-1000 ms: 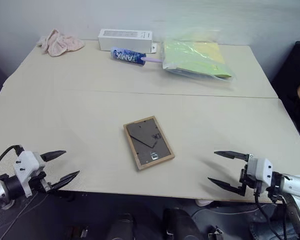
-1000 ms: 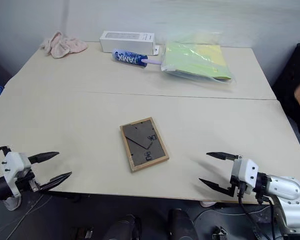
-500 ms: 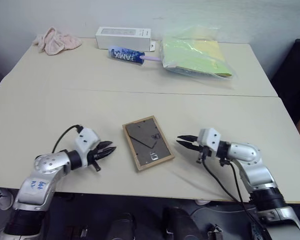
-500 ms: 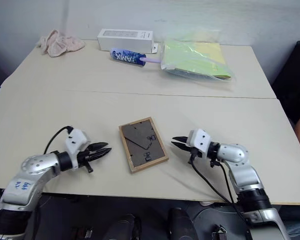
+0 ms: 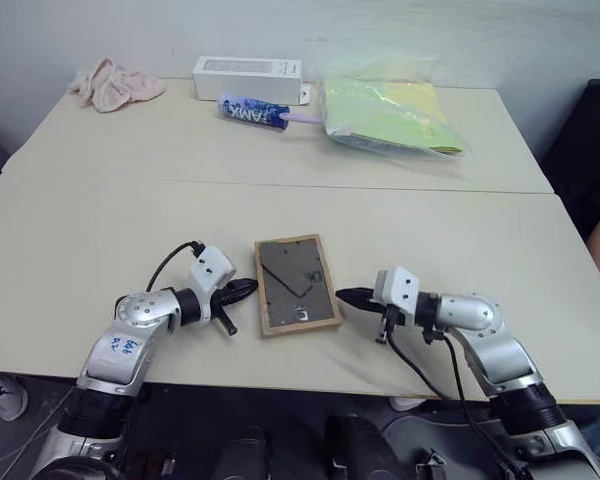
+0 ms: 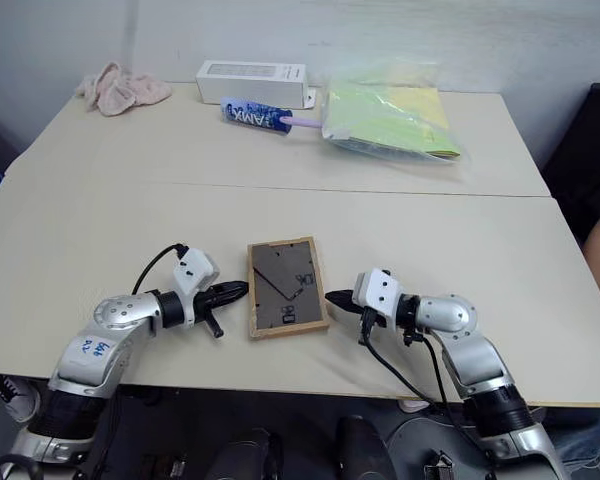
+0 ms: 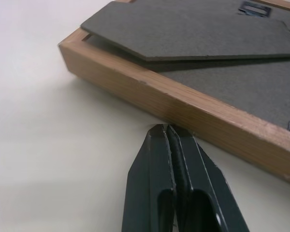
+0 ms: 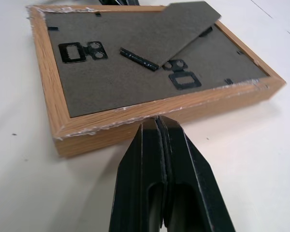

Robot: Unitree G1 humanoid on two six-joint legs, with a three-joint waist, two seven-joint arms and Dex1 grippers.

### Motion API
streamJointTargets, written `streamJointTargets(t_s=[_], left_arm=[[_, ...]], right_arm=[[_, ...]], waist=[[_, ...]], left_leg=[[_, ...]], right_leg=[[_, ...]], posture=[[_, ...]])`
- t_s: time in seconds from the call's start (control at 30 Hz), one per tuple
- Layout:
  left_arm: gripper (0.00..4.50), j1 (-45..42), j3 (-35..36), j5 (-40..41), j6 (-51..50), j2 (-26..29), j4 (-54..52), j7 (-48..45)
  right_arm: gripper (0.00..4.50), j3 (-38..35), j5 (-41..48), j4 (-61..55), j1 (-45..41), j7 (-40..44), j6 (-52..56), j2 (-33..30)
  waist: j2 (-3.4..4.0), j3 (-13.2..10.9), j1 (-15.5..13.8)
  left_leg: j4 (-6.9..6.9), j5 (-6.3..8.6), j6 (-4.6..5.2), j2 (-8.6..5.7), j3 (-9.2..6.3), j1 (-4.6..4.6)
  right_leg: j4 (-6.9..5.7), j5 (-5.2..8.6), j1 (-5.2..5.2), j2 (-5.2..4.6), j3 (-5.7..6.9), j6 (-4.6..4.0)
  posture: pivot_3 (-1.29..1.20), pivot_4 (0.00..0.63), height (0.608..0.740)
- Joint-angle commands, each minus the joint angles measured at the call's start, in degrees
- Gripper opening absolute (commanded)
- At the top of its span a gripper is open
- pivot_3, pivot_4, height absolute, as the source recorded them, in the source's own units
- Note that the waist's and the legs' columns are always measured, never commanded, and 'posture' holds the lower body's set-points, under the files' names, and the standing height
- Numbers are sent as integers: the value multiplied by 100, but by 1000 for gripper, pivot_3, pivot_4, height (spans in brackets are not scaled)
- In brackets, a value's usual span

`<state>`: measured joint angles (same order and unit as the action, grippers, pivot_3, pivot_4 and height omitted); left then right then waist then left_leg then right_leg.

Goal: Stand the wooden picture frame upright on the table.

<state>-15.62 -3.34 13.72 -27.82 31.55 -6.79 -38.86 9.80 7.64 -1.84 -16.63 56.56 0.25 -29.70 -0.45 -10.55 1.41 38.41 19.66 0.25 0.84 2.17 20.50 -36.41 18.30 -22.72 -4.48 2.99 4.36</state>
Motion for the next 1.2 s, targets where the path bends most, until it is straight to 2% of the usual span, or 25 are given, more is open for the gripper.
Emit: streamJointTargets(t_s=[0.03, 0.2, 0.27, 0.37, 0.43, 0.57, 0.67, 0.77, 0.93, 1.0, 1.2], left_arm=[[118, -94, -45, -45, 129, -59, 63, -53], [118, -37, 183, 17, 108, -40, 226, -31], [118, 147, 588, 396, -359, 214, 124, -225], [660, 419, 1078, 1040, -1100, 737, -26, -758], [1302, 467, 1252, 1445, -1566, 945, -104, -974], [2537, 327, 1499, 2685, -3673, 1472, -393, -1299], [3465, -151, 1508, 3011, -4979, 1403, -254, -886], [4443, -871, 1572, 3190, -6271, 916, 210, -412], [4478, -1288, 1132, 3693, -6468, 721, 550, 78], [4478, -1355, 645, 3984, -6468, 932, 549, 203], [4478, -1484, 572, 4481, -6468, 877, 887, 1012]], right_arm=[[0, -62, 135, -488, 104, -85, 213, -56], [0, -142, 206, -796, 330, -155, 403, -141], [0, -259, 259, -960, 479, -143, 499, -296], [0, -382, 264, -1050, 585, -102, 516, -525], [0, -374, 267, -1056, 608, -73, 508, -611], [0, -240, 167, -965, 572, -49, 381, -597], [0, -85, 65, -882, 468, -38, 282, -552], [0, 106, -35, -798, 354, 19, 180, -544], [0, 295, -169, -672, 216, 29, 121, -528], [0, 335, -223, -634, 168, 8, 123, -522], [0, 74, -115, -760, 259, 19, 177, -688]], waist=[[0, 0, -3], [0, 0, -6], [-1, 0, 10], [-1, 0, 54], [-1, 0, 32], [-2, 0, 10], [-3, 1, -27], [-3, 1, -74], [-6, 3, -110], [-7, 3, -110], [-7, 4, -119]], left_leg=[[2, 0, 0, 0, 0, 0], [1, 0, 0, 0, -1, -1], [2, 0, 0, 0, -1, -1], [-6, -1, -5, 3, 1, -6], [-14, -4, -9, 3, 2, -15], [-16, -4, -9, 2, -2, -16], [-15, -3, -6, -2, -8, -12], [-10, -4, -4, -6, -9, -10], [-13, -3, -6, -9, -5, -10], [-11, -4, -6, -9, -4, -10], [-9, -4, -7, -10, -6, -12]], right_leg=[[-1, 0, 0, 0, 0, 0], [-1, 0, 0, 0, 0, 0], [-2, 0, 0, 0, 0, 0], [-4, 1, -1, 3, -4, -2], [-3, 4, 2, 2, -6, -6], [-3, 6, 3, -2, -6, -10], [-3, 6, 4, -4, -6, -10], [-7, 6, 4, -3, -6, -9], [-8, 8, 0, 1, -8, -4], [-8, 8, 0, 1, -9, -4], [-8, 8, 3, -1, -11, -5]], posture=[[0, 150, 740], [0, 150, 740], [0, 150, 740], [0, 150, 740], [0, 150, 740], [0, 150, 740], [0, 150, 740], [0, 150, 740], [0, 150, 740], [0, 150, 740], [0, 150, 740]])
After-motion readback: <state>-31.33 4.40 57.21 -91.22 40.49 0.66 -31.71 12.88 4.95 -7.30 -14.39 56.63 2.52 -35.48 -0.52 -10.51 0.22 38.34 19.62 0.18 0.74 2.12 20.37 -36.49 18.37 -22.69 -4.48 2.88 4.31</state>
